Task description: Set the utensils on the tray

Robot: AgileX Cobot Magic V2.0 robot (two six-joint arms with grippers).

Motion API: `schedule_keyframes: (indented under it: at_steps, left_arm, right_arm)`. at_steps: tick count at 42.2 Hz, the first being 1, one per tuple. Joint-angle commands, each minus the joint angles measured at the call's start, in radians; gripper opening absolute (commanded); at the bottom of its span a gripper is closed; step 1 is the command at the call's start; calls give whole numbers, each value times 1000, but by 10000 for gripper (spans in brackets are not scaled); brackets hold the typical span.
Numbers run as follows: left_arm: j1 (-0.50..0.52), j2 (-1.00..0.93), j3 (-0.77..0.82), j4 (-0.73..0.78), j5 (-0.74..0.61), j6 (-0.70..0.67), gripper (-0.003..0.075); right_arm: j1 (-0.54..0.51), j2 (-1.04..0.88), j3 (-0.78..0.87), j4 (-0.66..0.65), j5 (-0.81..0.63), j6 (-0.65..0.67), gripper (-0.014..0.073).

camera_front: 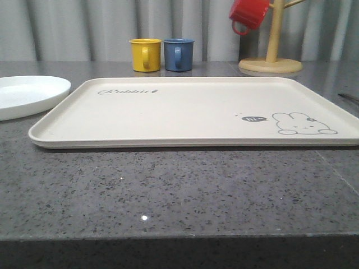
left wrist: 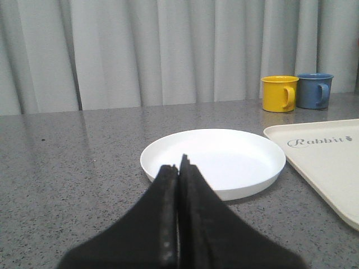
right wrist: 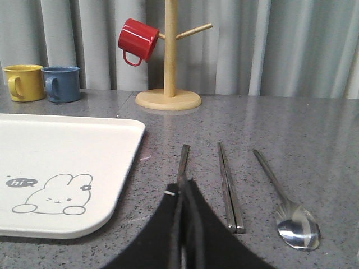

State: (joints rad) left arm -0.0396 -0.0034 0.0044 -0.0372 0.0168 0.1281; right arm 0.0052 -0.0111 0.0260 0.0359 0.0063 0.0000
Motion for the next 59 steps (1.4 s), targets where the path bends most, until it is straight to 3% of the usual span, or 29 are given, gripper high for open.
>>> schedule_keyframes:
  at_steps: [1, 31, 40, 43, 49, 59]
  left_arm:
    - [-7, -21, 4, -3, -76, -2, -20]
    - [-7, -21, 4, -3, -116, -2, -20]
    - [-7, -21, -28, -3, -177, -2, -20]
    - [-7, -21, -86, -3, -151, -2, -20]
    - [-7, 4, -273, -3, -29, -2, -20]
    - [-7, 211, -599, -3, 325, -2, -20]
  right_arm:
    - [-5, -16, -4, -1, -85, -10, -66]
    - [-5, -16, -4, -1, -85, -10, -66]
    - [-5, -16, -36, -1, -197, -10, -66]
    - [-5, -16, -106, -1, -146, -10, -66]
    - [-5, 5, -296, -2, 88, -10, -66]
    - [-5, 203, -588, -2, 408, -10, -66]
